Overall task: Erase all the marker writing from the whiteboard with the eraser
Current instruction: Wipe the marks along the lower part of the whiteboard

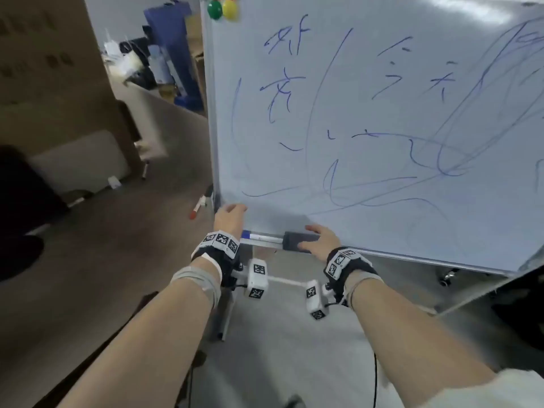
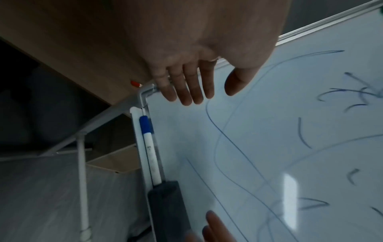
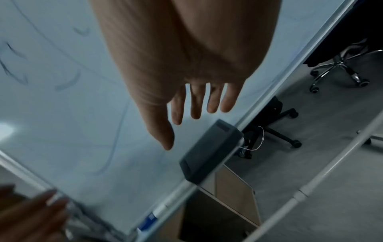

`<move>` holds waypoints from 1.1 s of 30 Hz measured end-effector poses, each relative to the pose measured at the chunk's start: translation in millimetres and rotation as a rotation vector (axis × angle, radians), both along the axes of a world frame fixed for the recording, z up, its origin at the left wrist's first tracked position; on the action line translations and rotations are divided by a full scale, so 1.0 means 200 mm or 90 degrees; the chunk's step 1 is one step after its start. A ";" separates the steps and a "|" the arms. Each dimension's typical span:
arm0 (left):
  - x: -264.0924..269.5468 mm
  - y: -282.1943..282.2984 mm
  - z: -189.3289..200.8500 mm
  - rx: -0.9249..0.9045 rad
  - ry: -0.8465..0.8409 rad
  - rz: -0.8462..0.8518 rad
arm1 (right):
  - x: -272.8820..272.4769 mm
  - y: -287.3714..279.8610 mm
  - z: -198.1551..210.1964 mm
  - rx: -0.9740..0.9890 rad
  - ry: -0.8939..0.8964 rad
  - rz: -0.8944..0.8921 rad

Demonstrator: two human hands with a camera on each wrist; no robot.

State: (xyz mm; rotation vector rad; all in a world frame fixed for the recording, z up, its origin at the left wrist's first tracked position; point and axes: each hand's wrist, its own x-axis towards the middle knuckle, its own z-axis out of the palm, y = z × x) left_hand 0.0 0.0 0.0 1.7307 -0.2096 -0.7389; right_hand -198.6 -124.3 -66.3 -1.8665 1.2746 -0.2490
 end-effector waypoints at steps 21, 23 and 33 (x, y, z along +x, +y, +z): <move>0.52 -0.37 0.61 -0.103 -0.188 0.012 | 0.49 -0.12 0.71 -0.603 -0.160 -0.032; 0.56 -0.37 0.75 -0.179 -0.117 -0.031 | 0.59 -0.13 0.86 -0.692 -0.175 -0.051; 0.73 -0.40 0.79 -0.106 -0.126 -0.150 | 0.88 -0.11 0.95 -0.806 -0.043 0.052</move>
